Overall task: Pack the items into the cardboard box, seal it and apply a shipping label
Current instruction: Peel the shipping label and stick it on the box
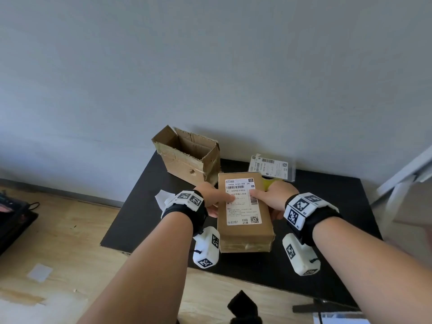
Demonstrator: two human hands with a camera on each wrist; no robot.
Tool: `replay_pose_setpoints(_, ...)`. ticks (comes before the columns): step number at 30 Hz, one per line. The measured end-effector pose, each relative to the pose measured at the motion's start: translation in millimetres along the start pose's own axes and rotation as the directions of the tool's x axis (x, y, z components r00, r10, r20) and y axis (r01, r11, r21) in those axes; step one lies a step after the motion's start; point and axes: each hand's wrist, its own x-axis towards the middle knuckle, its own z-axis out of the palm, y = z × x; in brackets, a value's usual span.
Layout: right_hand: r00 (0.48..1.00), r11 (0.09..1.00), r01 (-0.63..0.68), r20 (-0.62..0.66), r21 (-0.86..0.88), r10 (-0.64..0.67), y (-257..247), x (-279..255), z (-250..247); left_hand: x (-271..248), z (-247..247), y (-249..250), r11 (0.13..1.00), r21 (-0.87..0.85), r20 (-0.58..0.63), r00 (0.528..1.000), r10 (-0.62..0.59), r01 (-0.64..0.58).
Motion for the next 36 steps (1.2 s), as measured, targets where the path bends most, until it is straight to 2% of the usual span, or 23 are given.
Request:
replay_pose_setpoints(7,0.972,0.976,-0.211,-0.091,0.058,0.215,63.5,-10.0,-38.3,16.8,56.2,57.9,0.994,0.061,0.166,0.983,0.078,-0.089)
replay_pose_setpoints(13,0.922,0.932,-0.33,-0.161,0.147,0.352,119.8,-8.7,-58.9,34.9,103.2,94.9,0.989,0.06,0.286,0.952,0.112,-0.135)
replay_pose_setpoints(15,0.905,0.916,-0.354,-0.178,0.188,0.386,133.5,-4.7,-59.6,39.8,117.8,100.8,0.988,0.057,0.29,0.95,0.119,-0.141)
replay_pose_setpoints(18,0.891,0.9,-0.37,-0.187,0.232,0.414,146.8,3.3,-52.5,50.1,140.2,102.7,0.939,0.227,0.273,0.943,0.192,-0.257)
replay_pose_setpoints(21,0.893,0.889,-0.375,-0.154,0.264,0.423,152.9,8.7,-43.0,61.1,156.3,100.6,0.876,0.362,0.28,0.933,0.225,-0.32)
replay_pose_setpoints(26,0.913,0.899,-0.326,-0.151,0.293,0.38,164.1,7.5,-39.5,69.0,159.0,101.4,0.865,0.358,0.286,0.923,0.257,-0.352)
replay_pose_setpoints(29,0.966,0.936,-0.245,-0.022,0.253,0.259,168.0,7.3,-37.2,76.8,159.6,99.9,0.87,0.342,0.268,0.924,0.272,-0.355)
replay_pose_setpoints(31,0.976,0.962,-0.216,0.05,0.168,0.211,168.0,9.1,-32.0,80.8,159.4,99.9,0.876,0.311,0.258,0.92,0.294,-0.367)
replay_pose_setpoints(36,0.966,0.962,-0.246,-0.055,0.115,0.254,168.0,25.2,-28.6,92.0,157.8,104.9,0.868,0.29,0.253,0.907,0.337,-0.404)
